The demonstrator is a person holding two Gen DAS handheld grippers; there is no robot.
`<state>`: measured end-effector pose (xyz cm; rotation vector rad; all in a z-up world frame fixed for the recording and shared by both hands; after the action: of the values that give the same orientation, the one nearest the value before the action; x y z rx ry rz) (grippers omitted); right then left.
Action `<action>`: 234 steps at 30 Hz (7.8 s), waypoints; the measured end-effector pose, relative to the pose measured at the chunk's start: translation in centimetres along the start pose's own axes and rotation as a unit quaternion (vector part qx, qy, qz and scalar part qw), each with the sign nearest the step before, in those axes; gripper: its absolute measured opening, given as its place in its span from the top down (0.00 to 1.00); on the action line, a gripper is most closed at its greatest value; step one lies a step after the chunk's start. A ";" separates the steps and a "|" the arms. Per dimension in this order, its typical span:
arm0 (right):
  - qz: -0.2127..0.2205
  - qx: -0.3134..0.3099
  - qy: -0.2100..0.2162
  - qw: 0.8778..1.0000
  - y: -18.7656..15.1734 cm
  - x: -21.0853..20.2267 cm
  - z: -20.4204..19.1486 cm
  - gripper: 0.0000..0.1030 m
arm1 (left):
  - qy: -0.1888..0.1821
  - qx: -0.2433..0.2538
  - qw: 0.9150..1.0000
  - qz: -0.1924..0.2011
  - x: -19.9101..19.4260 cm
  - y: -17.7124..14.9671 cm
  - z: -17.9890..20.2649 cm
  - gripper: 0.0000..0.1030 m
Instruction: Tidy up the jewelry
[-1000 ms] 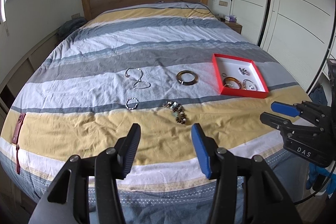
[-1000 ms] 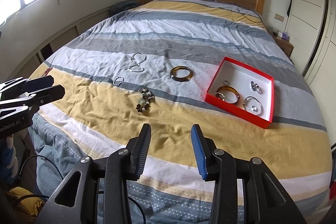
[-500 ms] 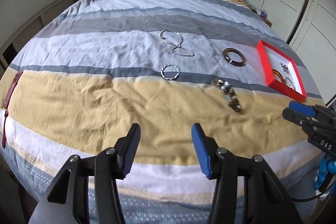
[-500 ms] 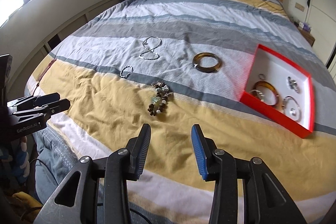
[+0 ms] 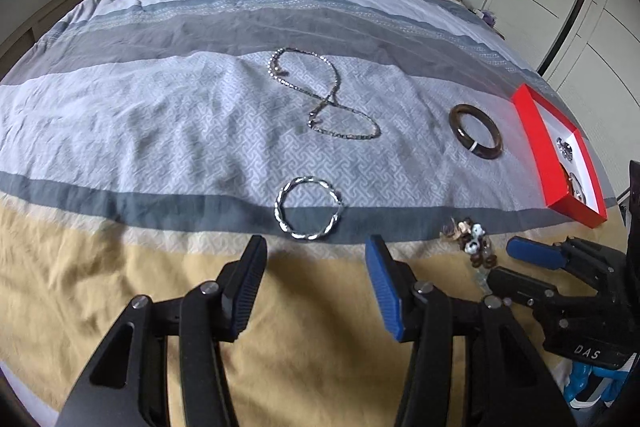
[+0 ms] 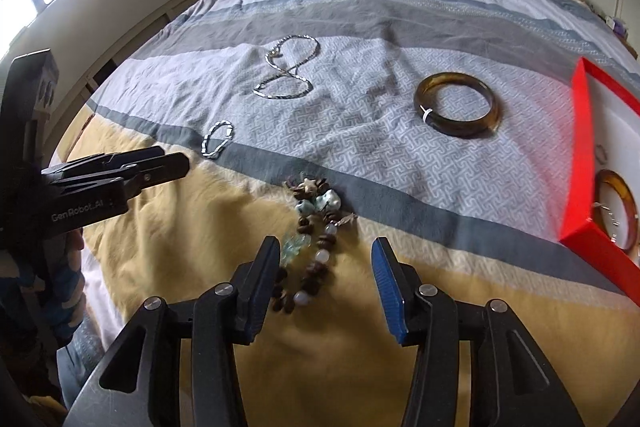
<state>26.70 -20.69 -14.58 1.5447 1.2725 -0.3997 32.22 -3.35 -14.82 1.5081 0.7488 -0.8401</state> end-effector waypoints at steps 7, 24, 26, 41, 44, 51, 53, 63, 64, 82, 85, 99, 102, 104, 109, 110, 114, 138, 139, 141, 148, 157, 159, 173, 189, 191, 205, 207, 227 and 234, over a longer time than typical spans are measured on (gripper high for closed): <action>-0.006 -0.009 0.009 1.000 0.3 2.6 0.5 0.54 | 0.011 0.013 1.000 0.009 2.9 1.0 0.8 0.52; 0.006 -0.011 0.026 1.000 -0.9 1.6 -0.9 0.90 | 0.004 0.002 1.000 0.014 1.8 0.7 1.2 0.62; 0.008 -0.013 0.024 1.000 -1.2 0.9 -1.3 0.90 | 0.003 0.008 1.000 0.017 1.0 0.4 1.7 0.62; 0.052 -0.020 -0.005 0.998 -4.4 -8.3 -5.1 0.90 | -0.010 0.038 0.997 0.059 -9.0 -2.2 4.6 0.62; 0.066 -0.021 -0.013 0.998 -5.3 -10.6 -5.9 0.90 | -0.012 0.042 0.996 0.072 -11.4 -2.9 5.1 0.62; 0.099 -0.022 -0.028 0.994 -7.9 -15.5 -7.3 0.90 | -0.016 0.052 0.994 0.093 -16.0 -4.7 6.3 0.62; 0.110 -0.022 -0.033 0.993 -8.7 -17.0 -7.5 0.90 | -0.018 0.055 0.994 0.097 -17.0 -5.4 6.8 0.62; 0.161 -0.003 -0.052 0.986 -12.0 -22.8 -6.6 0.90 | -0.036 0.080 0.992 0.096 -20.0 -8.0 10.9 0.62; 0.165 0.000 -0.053 0.985 -12.4 -23.2 -6.4 0.90 | -0.037 0.085 0.991 0.096 -20.2 -8.3 11.4 0.62; 0.191 0.084 -0.094 0.973 -11.5 -26.0 6.6 0.90 | -0.081 0.171 0.980 0.067 -13.8 -2.8 24.0 0.62; 0.193 0.085 -0.107 0.972 -8.6 -25.7 10.5 0.90 | -0.089 0.183 0.977 0.070 -11.4 0.6 27.4 0.62; 0.153 0.113 -0.149 0.970 3.7 -18.4 29.4 0.90 | -0.061 0.194 0.977 0.059 2.6 11.1 36.5 0.62; 0.135 0.111 -0.153 0.973 4.7 -16.7 31.0 0.90 | -0.060 0.203 0.975 0.063 3.8 11.2 37.1 0.62; 0.120 0.108 -0.158 0.974 4.9 -15.7 31.6 0.90 | -0.063 0.206 0.975 0.057 4.4 11.0 37.6 0.62; 0.088 0.106 -0.165 0.977 4.9 -14.1 32.6 0.91 | -0.065 0.228 0.970 0.046 5.1 10.4 38.3 0.61; 0.083 0.101 -0.172 0.976 4.9 -14.0 32.5 0.91 | -0.064 0.228 0.971 0.041 5.2 10.4 38.3 0.61; 0.072 0.093 -0.185 0.976 5.0 -13.9 32.1 0.90 | -0.060 0.234 0.970 0.030 5.3 10.2 38.5 0.61; 0.160 0.042 -0.165 0.972 -1.4 -29.3 11.8 0.56 | -0.011 0.175 0.976 0.130 -17.9 3.2 27.8 0.59; 0.163 0.035 -0.161 0.973 -1.9 -29.6 10.0 0.55 | -0.003 0.169 0.977 0.134 -19.1 2.5 26.7 0.59; 0.170 0.022 -0.152 0.973 -2.7 -30.1 6.9 0.54 | 0.010 0.155 0.977 0.144 -21.7 0.9 24.2 0.59; 0.183 -0.004 -0.135 0.974 -6.9 -30.8 -1.7 0.54 | 0.035 0.102 0.980 0.165 -28.3 -3.3 17.0 0.59; 0.199 -0.016 -0.117 0.973 -10.1 -31.0 -8.8 0.54 | 0.048 0.055 0.975 0.209 -34.9 -7.5 11.0 0.59; 0.205 -0.023 -0.114 0.972 -10.6 -31.2 -10.4 0.53 | 0.049 0.044 0.974 0.218 -36.2 -8.3 9.8 0.59; 0.233 -0.083 -0.114 0.962 -13.4 -32.8 -19.1 0.47 | 0.058 -0.004 0.959 0.276 -42.6 -13.1 4.8 0.52; 0.267 -0.113 -0.132 0.948 -15.3 -35.5 -23.0 0.36 | 0.053 -0.023 0.947 0.316 -46.3 -15.3 2.6 0.52; 0.273 -0.116 -0.134 0.946 -15.3 -35.7 -23.1 0.34 | 0.053 -0.026 0.947 0.315 -46.3 -15.3 2.4 0.52; 0.245 -0.097 -0.123 0.957 -13.8 -32.7 -21.4 0.34 | 0.045 -0.029 0.965 0.255 -40.1 -13.8 1.0 0.46; 0.231 -0.090 -0.124 0.961 -13.3 -31.7 -20.7 0.34 | 0.045 -0.038 0.972 0.229 -37.8 -13.5 0.0 0.45; 0.081 -0.005 -0.105 0.991 -2.0 -11.9 -4.6 0.34 | 0.057 -0.069 0.996 0.023 -11.2 -2.7 -3.0 0.45; 0.097 0.020 -0.138 0.985 6.8 -6.7 3.9 0.37 | 0.041 -0.054 0.998 0.020 -1.8 6.2 0.1 0.45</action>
<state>31.36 -26.65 -7.59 1.5694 0.8959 -0.4964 36.48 -4.02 -9.96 1.4624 0.8088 -0.7006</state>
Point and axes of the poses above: each gripper's, at about its wrist camera, not at the fingertips, and x roughly the way its jaws point, z to its right, y to its top, the point moved 4 cm from there along x, roughly the way its jaws point, and after that the axes turned 13 degrees about y, right-handed, at the moved point
